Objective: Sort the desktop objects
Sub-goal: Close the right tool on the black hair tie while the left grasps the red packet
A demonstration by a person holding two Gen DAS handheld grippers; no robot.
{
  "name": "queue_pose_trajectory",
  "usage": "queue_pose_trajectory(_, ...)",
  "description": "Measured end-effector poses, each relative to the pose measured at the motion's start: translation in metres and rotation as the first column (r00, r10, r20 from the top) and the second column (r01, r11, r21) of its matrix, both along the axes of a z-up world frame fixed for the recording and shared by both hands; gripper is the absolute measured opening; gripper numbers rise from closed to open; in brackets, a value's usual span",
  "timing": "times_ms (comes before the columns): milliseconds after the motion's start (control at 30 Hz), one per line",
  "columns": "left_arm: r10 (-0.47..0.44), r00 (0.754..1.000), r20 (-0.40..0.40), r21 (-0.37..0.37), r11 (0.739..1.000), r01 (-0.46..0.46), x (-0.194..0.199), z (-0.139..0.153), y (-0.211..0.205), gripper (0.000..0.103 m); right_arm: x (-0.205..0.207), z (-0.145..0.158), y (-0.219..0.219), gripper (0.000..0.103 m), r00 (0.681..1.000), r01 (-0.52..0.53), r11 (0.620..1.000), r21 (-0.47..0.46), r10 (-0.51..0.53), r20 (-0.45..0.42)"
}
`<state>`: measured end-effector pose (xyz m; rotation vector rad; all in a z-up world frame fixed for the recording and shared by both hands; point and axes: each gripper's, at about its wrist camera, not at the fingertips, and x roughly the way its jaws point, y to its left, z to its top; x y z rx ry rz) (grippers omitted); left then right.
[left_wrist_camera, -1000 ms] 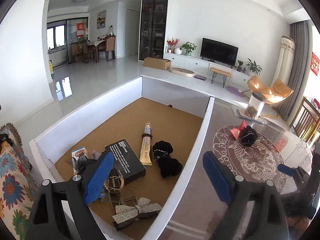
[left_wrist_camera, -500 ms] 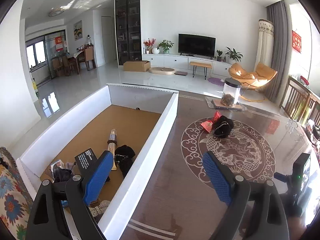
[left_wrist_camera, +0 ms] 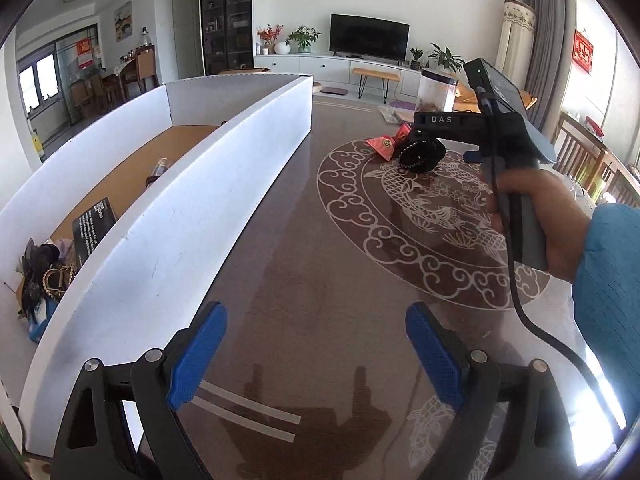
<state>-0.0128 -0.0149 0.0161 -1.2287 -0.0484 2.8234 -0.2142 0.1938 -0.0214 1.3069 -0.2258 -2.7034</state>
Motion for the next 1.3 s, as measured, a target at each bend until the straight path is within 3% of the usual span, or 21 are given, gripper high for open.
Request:
queue_pose_trajectory(100, 0.0, 1.0, -0.018, 0.012, 1.0, 0.0, -0.002, 0.0, 0.002, 0.091, -0.028, -0.013, -0.013, 0.1, 0.997, -0.008, 1.0, 0.013, 0.007, 0.074)
queue_pose_trajectory(133, -0.001, 1.0, 0.0, 0.004, 1.0, 0.001, -0.004, -0.003, 0.003, 0.091, -0.033, -0.017, -0.017, 0.092, 0.996, -0.011, 0.999, 0.043, 0.007, 0.086)
queue_pose_trajectory(167, -0.003, 1.0, 0.013, -0.001, 1.0, 0.003, -0.006, -0.005, 0.005, 0.091, -0.034, -0.019, -0.02, 0.066, 0.996, -0.022, 0.998, 0.062, 0.016, 0.089)
queue_pose_trajectory(200, -0.005, 1.0, 0.015, -0.005, 1.0, 0.005, -0.006, -0.006, 0.006, 0.091, -0.031, -0.019, -0.023, 0.054, 0.997, -0.025, 0.995, 0.097, 0.019, 0.071)
queue_pose_trajectory(267, -0.009, 1.0, 0.007, -0.01, 1.0, 0.009, -0.006, -0.006, 0.008, 0.091, -0.021, -0.02, -0.024, 0.043, 0.998, -0.046, 0.991, 0.124, 0.04, 0.051)
queue_pose_trajectory(500, -0.063, 0.998, 0.005, -0.052, 0.997, 0.063, -0.003, -0.008, 0.02, 0.091, 0.07, -0.023, 0.025, 0.043, 0.998, -0.07, 0.983, 0.168, 0.067, 0.02)
queue_pose_trajectory(667, -0.101, 0.994, 0.037, -0.074, 0.992, 0.104, -0.005, -0.013, 0.03, 0.091, 0.165, -0.021, 0.084, 0.044, 1.0, 0.019, 0.986, 0.167, -0.02, 0.007)
queue_pose_trajectory(833, -0.152, 0.986, 0.066, -0.074, 0.985, 0.157, -0.006, -0.019, 0.042, 0.091, 0.225, -0.019, 0.121, 0.047, 0.996, 0.091, 0.987, 0.134, -0.092, 0.001)
queue_pose_trajectory(1000, -0.196, 0.971, 0.134, -0.02, 0.979, 0.2, -0.018, -0.034, 0.058, 0.091, 0.248, -0.02, 0.117, 0.047, 0.998, 0.068, 0.992, 0.108, -0.067, -0.006)
queue_pose_trajectory(1167, -0.231, 0.956, 0.182, -0.023, 0.971, 0.239, -0.034, -0.047, 0.073, 0.091, 0.25, -0.021, 0.101, 0.048, 1.0, 0.018, 0.994, 0.109, -0.016, -0.017)
queue_pose_trajectory(1233, -0.243, 0.953, 0.179, -0.07, 0.964, 0.258, -0.045, -0.049, 0.081, 0.092, 0.249, -0.021, 0.101, 0.048, 1.0, 0.008, 0.995, 0.101, -0.007, -0.018)
queue_pose_trajectory(1300, -0.274, 0.945, 0.179, -0.068, 0.955, 0.29, -0.059, -0.049, 0.086, 0.093, 0.249, -0.021, 0.101, 0.048, 1.0, 0.007, 0.995, 0.099, -0.005, -0.017)
